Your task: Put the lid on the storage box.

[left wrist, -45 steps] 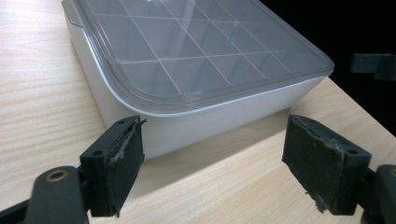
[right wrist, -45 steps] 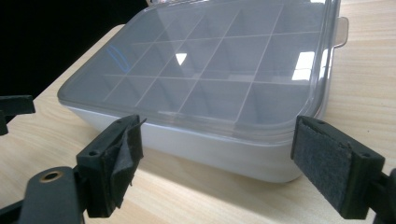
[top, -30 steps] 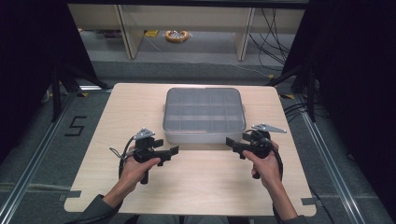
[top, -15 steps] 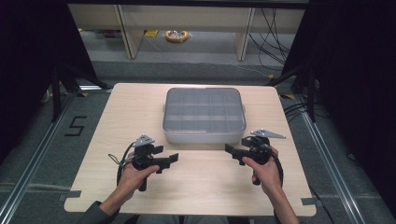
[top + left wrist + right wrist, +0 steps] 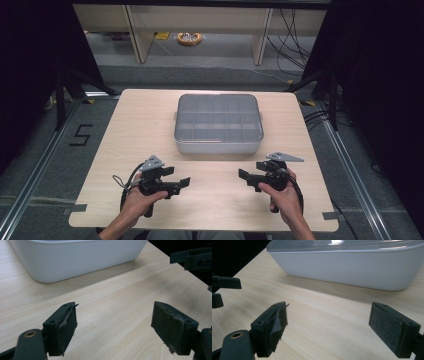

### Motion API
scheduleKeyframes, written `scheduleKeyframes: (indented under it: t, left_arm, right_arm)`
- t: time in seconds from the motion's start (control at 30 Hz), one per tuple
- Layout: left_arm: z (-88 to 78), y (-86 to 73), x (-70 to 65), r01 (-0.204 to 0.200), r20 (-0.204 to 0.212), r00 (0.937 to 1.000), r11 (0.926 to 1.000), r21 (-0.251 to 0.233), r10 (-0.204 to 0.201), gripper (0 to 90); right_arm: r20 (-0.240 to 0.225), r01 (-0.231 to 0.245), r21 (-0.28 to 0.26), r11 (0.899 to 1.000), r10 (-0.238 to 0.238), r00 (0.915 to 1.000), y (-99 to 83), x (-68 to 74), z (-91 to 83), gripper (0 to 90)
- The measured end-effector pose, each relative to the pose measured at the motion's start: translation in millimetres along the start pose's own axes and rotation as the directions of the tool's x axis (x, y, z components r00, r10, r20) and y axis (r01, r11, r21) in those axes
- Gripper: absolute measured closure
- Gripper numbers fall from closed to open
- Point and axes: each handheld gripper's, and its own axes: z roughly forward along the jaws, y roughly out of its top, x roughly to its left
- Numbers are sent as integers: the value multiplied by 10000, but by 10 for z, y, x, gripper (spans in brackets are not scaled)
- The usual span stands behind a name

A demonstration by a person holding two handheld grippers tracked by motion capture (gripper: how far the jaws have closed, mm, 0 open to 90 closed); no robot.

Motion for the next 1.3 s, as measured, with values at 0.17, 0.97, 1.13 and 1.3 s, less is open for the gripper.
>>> scheduleKeyframes:
  t: [0.17, 0.97, 1.13, 1.3]
  left_arm:
    - [-65, -132, -12, -96, 45, 9999, 9998, 161, 95, 200]
    - [-313, -583, -187, -663, 2, 9978, 9959, 620, 664, 193]
    - [-324, -636, -238, -746, 55, 9972, 9946, 722, 744, 192]
    - [-334, -673, -290, -788, 199, 9968, 9939, 773, 775, 186]
  right_arm:
    - [-31, 130, -29, 9999, -130, 9999, -45, 29, -36, 162]
    - [-87, 662, 544, 9963, -658, 9978, -521, 165, -228, 166]
    - [-325, 793, 655, 9947, -773, 9965, -589, 204, -263, 166]
    - [-499, 483, 935, 9944, -438, 9978, -660, 291, -314, 167]
